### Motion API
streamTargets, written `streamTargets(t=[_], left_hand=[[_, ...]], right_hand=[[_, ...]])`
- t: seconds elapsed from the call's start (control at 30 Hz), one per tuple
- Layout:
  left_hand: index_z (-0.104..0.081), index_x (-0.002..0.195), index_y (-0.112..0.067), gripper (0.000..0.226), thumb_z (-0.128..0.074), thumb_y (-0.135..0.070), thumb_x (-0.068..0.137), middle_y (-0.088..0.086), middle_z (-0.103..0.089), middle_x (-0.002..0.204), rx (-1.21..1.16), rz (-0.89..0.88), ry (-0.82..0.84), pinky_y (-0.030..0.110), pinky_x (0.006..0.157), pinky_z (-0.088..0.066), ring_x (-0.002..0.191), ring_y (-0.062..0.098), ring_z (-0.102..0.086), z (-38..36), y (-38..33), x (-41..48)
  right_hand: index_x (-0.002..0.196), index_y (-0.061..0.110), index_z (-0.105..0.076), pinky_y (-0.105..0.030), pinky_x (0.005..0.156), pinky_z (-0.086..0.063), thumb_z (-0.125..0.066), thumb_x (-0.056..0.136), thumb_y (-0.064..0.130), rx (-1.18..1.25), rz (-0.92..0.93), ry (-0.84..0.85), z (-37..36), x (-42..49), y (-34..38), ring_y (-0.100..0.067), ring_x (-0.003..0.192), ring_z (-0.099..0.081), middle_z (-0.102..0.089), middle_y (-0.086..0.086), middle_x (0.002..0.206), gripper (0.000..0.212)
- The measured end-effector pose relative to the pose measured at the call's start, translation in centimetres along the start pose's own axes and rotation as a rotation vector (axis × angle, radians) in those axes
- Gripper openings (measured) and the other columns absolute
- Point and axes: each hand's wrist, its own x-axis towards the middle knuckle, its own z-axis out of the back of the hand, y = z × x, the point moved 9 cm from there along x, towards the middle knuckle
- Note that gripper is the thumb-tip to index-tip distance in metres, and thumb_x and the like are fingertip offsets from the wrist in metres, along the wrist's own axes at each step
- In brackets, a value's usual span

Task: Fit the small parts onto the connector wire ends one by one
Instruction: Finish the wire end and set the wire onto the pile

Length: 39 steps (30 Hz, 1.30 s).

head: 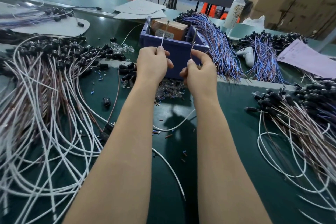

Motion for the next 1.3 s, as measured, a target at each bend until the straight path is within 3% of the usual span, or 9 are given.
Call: streamTargets(t=[0.1, 0.5, 0.6, 0.67, 0.73, 1.13, 1.3], left_hand=[[-0.059, 0.079, -0.016, 0.033, -0.036, -0.021, 0.102, -0.005, -0.057, 0.054, 0.0, 0.004, 0.014, 0.045, 0.091, -0.049, 0.049, 0.005, -0.041, -0.17, -0.08, -0.24], [-0.061, 0.085, -0.013, 0.032, -0.036, -0.021, 0.102, -0.006, -0.057, 0.053, 0.01, -0.001, 0.035, 0.045, 0.093, -0.048, 0.051, 0.004, -0.042, -0.32, -0.04, -0.22], [-0.062, 0.087, -0.011, 0.032, -0.036, -0.021, 0.103, -0.006, -0.057, 0.049, 0.001, -0.008, 0.036, 0.037, 0.077, -0.05, 0.047, 0.001, -0.041, -0.39, 0.02, 0.03], [-0.062, 0.087, -0.01, 0.033, -0.036, -0.02, 0.103, -0.007, -0.055, 0.044, 0.002, -0.024, 0.038, 0.025, 0.058, -0.041, 0.038, -0.001, -0.04, -0.42, -0.1, 0.17], [-0.06, 0.082, -0.012, 0.033, -0.036, -0.02, 0.102, -0.006, -0.056, 0.047, 0.012, -0.038, 0.046, 0.022, 0.052, -0.034, 0.034, -0.002, -0.04, -0.48, -0.2, 0.18], [-0.061, 0.085, -0.012, 0.032, -0.036, -0.02, 0.103, -0.004, -0.057, 0.055, 0.016, -0.038, 0.059, 0.022, 0.051, -0.033, 0.037, -0.001, -0.04, -0.63, -0.36, -0.06], [-0.06, 0.084, -0.013, 0.032, -0.036, -0.021, 0.103, -0.005, -0.057, 0.055, 0.017, -0.037, 0.059, 0.022, 0.052, -0.033, 0.034, -0.003, -0.041, -0.6, -0.39, -0.07]], right_hand=[[0.127, 0.017, -0.051, -0.033, 0.072, -0.045, -0.042, 0.097, 0.011, -0.014, 0.001, 0.002, -0.02, -0.01, 0.01, -0.012, 0.067, -0.054, -0.062, 0.003, 0.062, 0.031], [0.121, 0.017, -0.051, -0.048, 0.091, -0.049, -0.04, 0.098, 0.01, -0.029, 0.027, -0.097, 0.58, -0.31, 0.46, -0.019, 0.082, -0.057, -0.067, 0.003, 0.074, 0.026], [0.122, 0.015, -0.052, -0.047, 0.09, -0.049, -0.04, 0.098, 0.009, -0.033, 0.035, -0.118, 0.74, -0.26, 0.6, -0.019, 0.079, -0.055, -0.066, 0.004, 0.074, 0.027], [0.122, 0.015, -0.053, -0.045, 0.089, -0.05, -0.04, 0.098, 0.009, -0.044, 0.037, -0.098, 0.52, -0.26, 0.59, -0.018, 0.077, -0.054, -0.066, 0.004, 0.073, 0.028], [0.124, 0.016, -0.053, -0.044, 0.088, -0.049, -0.041, 0.098, 0.009, -0.057, 0.03, -0.072, 0.28, -0.23, 0.42, -0.017, 0.077, -0.054, -0.066, 0.004, 0.073, 0.03], [0.133, 0.015, -0.048, -0.048, 0.09, -0.047, -0.04, 0.099, 0.01, -0.003, -0.006, -0.083, 0.44, 0.04, -0.21, -0.02, 0.079, -0.054, -0.068, -0.002, 0.076, 0.035], [0.131, 0.015, -0.049, -0.045, 0.084, -0.048, -0.041, 0.099, 0.01, -0.006, -0.004, -0.059, 0.13, 0.07, -0.21, -0.019, 0.076, -0.053, -0.067, -0.001, 0.075, 0.033]])
